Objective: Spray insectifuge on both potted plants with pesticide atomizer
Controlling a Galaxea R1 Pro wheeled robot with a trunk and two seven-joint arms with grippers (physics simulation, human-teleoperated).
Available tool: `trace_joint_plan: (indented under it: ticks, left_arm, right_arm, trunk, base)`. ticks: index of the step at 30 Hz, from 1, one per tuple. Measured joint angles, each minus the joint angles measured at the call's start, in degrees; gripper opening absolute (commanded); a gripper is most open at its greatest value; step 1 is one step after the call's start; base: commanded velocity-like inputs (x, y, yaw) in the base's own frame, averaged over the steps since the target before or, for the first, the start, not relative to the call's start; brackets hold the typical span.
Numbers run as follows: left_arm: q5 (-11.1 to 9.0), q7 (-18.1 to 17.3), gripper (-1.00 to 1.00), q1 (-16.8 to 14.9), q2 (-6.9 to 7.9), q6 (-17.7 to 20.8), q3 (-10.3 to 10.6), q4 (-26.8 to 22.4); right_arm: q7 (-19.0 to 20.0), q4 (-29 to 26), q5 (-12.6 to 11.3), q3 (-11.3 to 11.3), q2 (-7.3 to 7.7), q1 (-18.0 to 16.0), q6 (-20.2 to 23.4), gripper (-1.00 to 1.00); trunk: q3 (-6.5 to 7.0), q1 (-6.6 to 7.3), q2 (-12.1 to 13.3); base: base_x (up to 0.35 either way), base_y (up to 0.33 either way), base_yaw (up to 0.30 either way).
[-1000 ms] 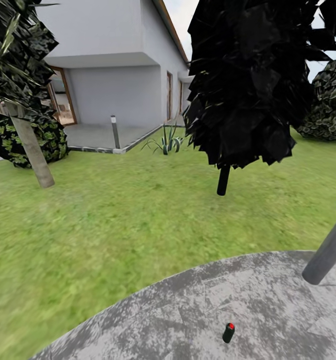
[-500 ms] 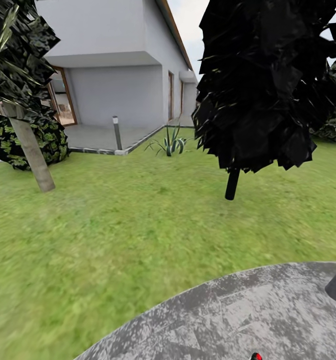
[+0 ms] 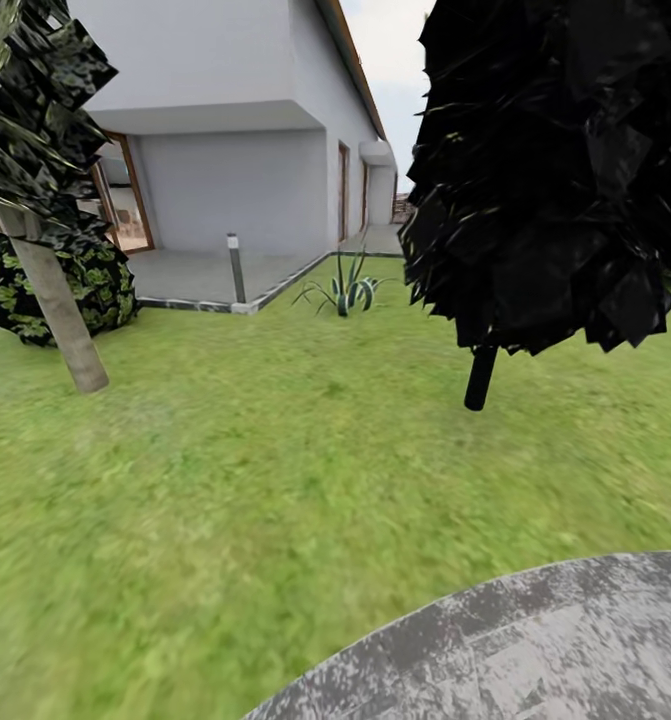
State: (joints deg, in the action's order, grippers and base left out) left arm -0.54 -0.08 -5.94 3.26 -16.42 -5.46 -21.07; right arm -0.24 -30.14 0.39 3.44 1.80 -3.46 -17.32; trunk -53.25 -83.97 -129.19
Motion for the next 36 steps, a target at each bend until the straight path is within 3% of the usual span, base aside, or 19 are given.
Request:
trace_joint_plan:
  ticks: [20,31,36]
  left_arm:
    - [0.07,0.00,1.00,0.00,-0.08,0.00,0.01,0.00]
    - [0.20,0.00,1.00,-0.01,-0.09,-0.02,0.02,0.02]
    - [0.21,0.00,1.00,-0.02,-0.09,-0.06,0.03,0.03]
  right_arm:
    - [0.00,0.01,0.00,0.00,-0.01,0.02,0.00,1.00]
    - [0.05,-0.05,-0.04,0.01,-0.01,0.00,0.03,1.00]
    - [0.04,-0.04,-0.06,0.02,-0.03,0.03,0.07,1.00]
  trunk:
    - [0.00,0.00,0.00]
    - [0.00,0.00,0.00]
    - [0.00,0.00,0.00]
  base:
    - [0.308,0.176,0.000]
    - [0.331,0.069,-0.010]
    - [0.335,0.021,-0.200]
